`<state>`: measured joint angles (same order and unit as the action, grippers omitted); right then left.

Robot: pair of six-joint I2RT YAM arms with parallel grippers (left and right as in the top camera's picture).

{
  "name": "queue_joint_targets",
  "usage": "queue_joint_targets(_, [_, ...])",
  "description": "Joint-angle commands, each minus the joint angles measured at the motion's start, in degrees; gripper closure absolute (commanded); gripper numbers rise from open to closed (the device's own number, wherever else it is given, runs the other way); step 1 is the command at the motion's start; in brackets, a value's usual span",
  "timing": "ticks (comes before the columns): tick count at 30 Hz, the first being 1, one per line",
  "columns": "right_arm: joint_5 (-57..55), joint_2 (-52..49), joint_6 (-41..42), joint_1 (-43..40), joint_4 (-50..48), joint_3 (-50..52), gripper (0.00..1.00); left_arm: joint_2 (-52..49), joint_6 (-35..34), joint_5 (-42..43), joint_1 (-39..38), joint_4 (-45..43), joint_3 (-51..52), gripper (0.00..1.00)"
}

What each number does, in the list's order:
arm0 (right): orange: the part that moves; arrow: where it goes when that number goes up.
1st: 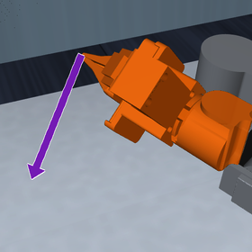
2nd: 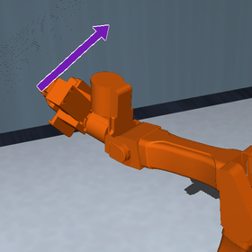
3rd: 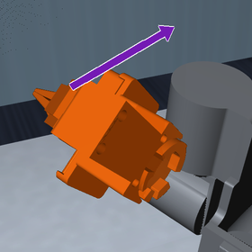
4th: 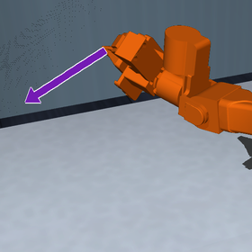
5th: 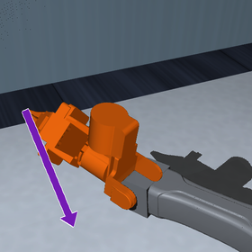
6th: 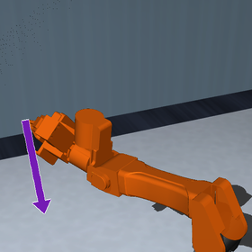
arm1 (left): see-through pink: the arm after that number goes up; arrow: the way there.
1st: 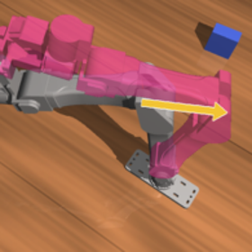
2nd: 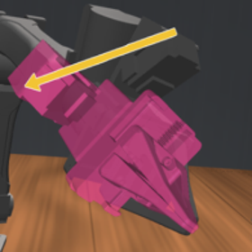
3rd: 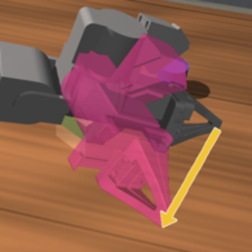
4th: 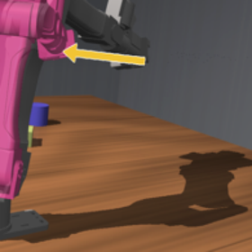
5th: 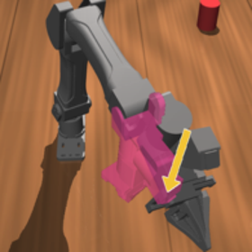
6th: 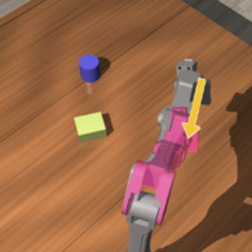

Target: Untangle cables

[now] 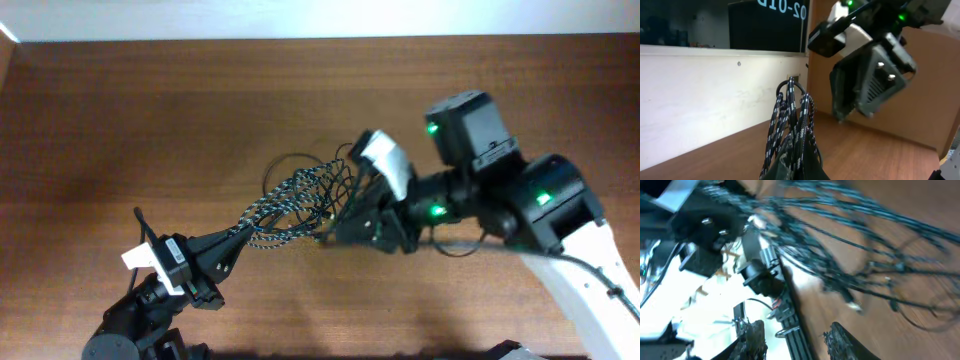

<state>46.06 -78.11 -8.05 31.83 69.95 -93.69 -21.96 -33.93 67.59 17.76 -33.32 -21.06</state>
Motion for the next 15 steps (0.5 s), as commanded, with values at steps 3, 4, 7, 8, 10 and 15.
queue_joint_targets(3, [0.42, -0.07, -2.23, 7.41, -2.82, -0.17, 0.59, 0.17, -1.73, -0.09, 0.04, -0.46, -0.42, 1.00])
queue_joint_targets(4, [-0.50, -0.07, -2.23, 8.76, -3.48, -0.17, 0.59, 0.17, -2.75, -0.42, 0.04, -0.46, -0.42, 1.00])
queue_joint_targets(7, [-12.17, -0.98, -1.99, 12.46, -4.87, -0.17, 0.59, 0.17, -10.51, -5.68, 0.04, -0.46, -0.42, 1.00])
queue_joint_targets(8, [-16.57, -1.73, -0.09, 13.03, -5.01, -0.17, 0.59, 0.17, -15.78, -8.94, 0.04, -0.42, -0.42, 1.00])
queue_joint_targets(10, [-28.30, -2.36, 10.36, 13.16, -5.33, -0.17, 0.65, 0.17, -25.46, -14.97, 0.04, 1.05, -0.42, 1.00])
queue_joint_targets(15, [-39.19, -2.36, 18.01, 13.16, -6.78, -0.17, 0.42, 0.17, -30.95, -17.88, 0.04, 7.67, -0.42, 1.00])
